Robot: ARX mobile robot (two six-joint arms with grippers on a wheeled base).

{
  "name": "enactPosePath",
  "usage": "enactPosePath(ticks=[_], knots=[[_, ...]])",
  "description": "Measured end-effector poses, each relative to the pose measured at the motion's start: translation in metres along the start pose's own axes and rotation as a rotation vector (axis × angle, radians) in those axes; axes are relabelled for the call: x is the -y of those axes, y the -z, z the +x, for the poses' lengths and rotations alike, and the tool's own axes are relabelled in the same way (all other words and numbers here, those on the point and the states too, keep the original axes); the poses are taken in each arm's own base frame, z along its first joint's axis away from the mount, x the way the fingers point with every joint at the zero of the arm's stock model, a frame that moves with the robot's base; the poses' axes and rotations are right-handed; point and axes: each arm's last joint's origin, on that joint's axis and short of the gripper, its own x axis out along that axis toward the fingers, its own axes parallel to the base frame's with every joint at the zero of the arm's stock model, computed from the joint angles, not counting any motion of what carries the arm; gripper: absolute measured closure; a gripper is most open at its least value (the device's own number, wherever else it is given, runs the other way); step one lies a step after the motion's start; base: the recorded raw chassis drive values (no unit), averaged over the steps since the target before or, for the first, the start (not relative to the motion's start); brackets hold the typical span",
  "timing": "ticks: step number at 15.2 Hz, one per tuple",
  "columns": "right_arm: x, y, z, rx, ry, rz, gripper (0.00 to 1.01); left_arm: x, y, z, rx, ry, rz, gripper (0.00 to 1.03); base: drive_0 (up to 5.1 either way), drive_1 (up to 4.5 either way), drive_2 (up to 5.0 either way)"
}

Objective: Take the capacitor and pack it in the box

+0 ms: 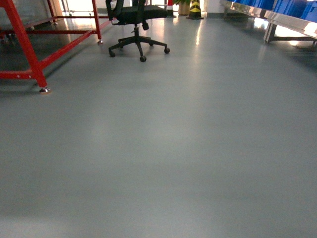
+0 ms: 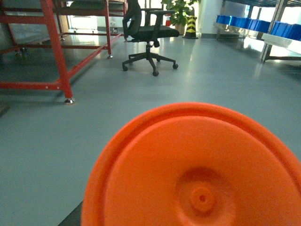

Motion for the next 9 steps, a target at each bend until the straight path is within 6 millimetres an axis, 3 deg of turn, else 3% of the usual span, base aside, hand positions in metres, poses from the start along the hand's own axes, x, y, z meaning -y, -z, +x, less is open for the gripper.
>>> enactPosePath(ticks=[9], knots=[[0.0, 0.0001, 0.0, -0.001, 0.0, 0.0, 0.03, 0.0, -0.0003, 0.0, 0.003, -0.001, 0.0, 0.6, -5.0, 2.41, 2.4]])
